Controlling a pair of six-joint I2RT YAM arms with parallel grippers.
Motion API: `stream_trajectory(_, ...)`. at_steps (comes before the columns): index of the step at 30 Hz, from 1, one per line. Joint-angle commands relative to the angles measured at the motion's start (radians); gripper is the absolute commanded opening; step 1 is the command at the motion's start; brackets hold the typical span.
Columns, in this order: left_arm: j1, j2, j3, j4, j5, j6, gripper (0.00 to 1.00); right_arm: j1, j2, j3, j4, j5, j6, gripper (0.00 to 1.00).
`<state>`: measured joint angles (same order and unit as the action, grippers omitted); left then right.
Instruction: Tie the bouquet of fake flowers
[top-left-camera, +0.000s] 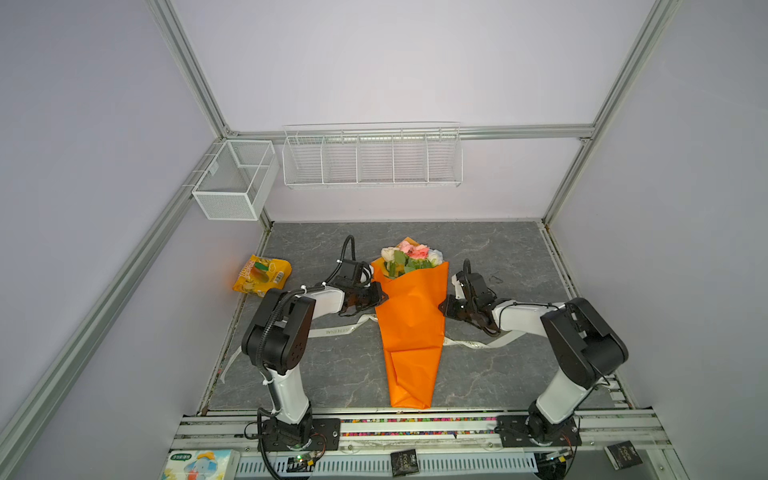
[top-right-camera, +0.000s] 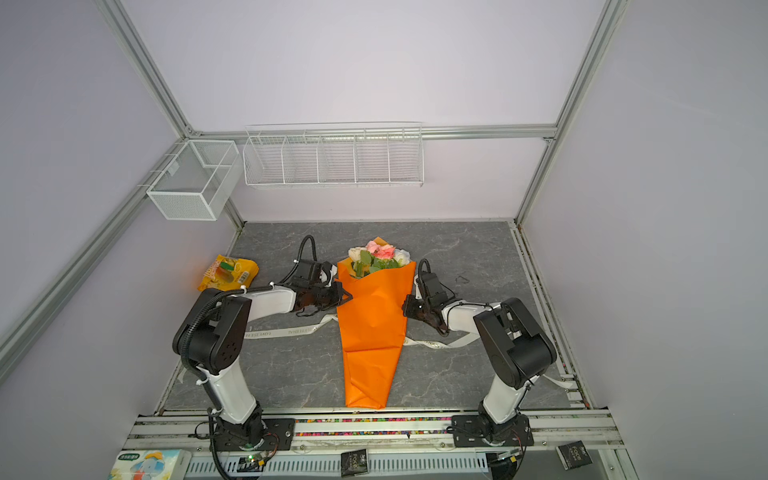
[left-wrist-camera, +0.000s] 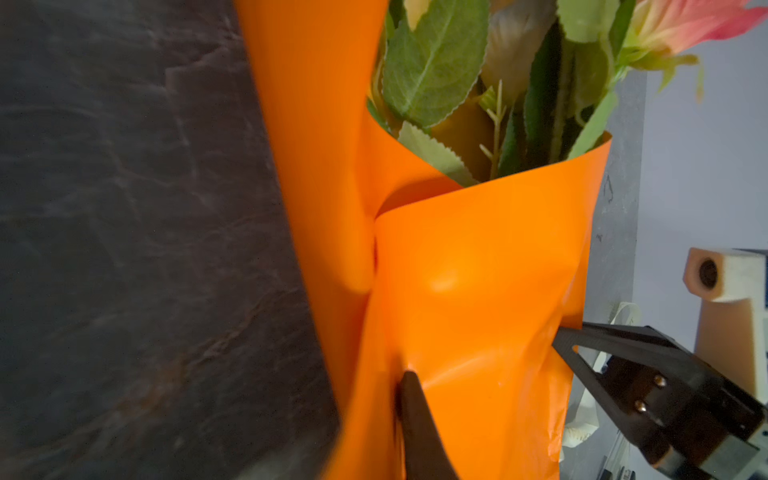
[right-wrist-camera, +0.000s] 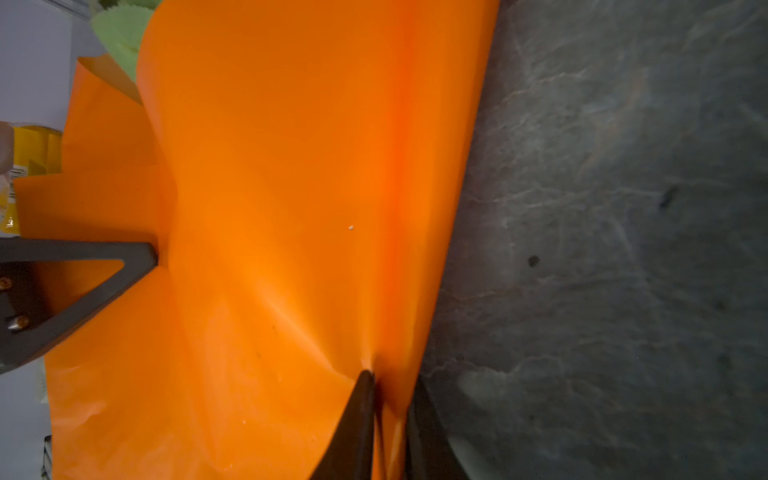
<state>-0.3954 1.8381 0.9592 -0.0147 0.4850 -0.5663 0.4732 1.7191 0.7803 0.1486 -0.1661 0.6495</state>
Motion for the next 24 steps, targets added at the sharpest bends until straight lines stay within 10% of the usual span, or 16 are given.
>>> stream_trajectory(1, 0.002, -0.016, 0.003, -0.004, -0.026, 0.001, 0.35, -0.019, -0.007, 0.044, -0.082, 0.016, -0.035, 0.33)
stream_trajectory(6, 0.003, -0.115, 0.01, -0.113, -0.104, 0.028, 0.66, -0.025, -0.162, 0.063, -0.268, 0.099, -0.059, 0.61)
stream_trajectory(11, 0.007, -0.265, -0.028, -0.255, -0.229, 0.013, 0.91, -0.043, -0.397, 0.032, -0.519, 0.335, 0.007, 0.68)
stream_trajectory(21, 0.171, -0.543, -0.185, -0.573, -0.364, -0.096, 1.0, -0.145, -0.727, -0.033, -0.906, 0.589, 0.161, 0.67)
stream_trajectory(24, 0.339, -0.567, -0.255, -0.609, -0.309, -0.122, 0.93, -0.164, -0.778, -0.05, -1.002, 0.656, 0.259, 0.83)
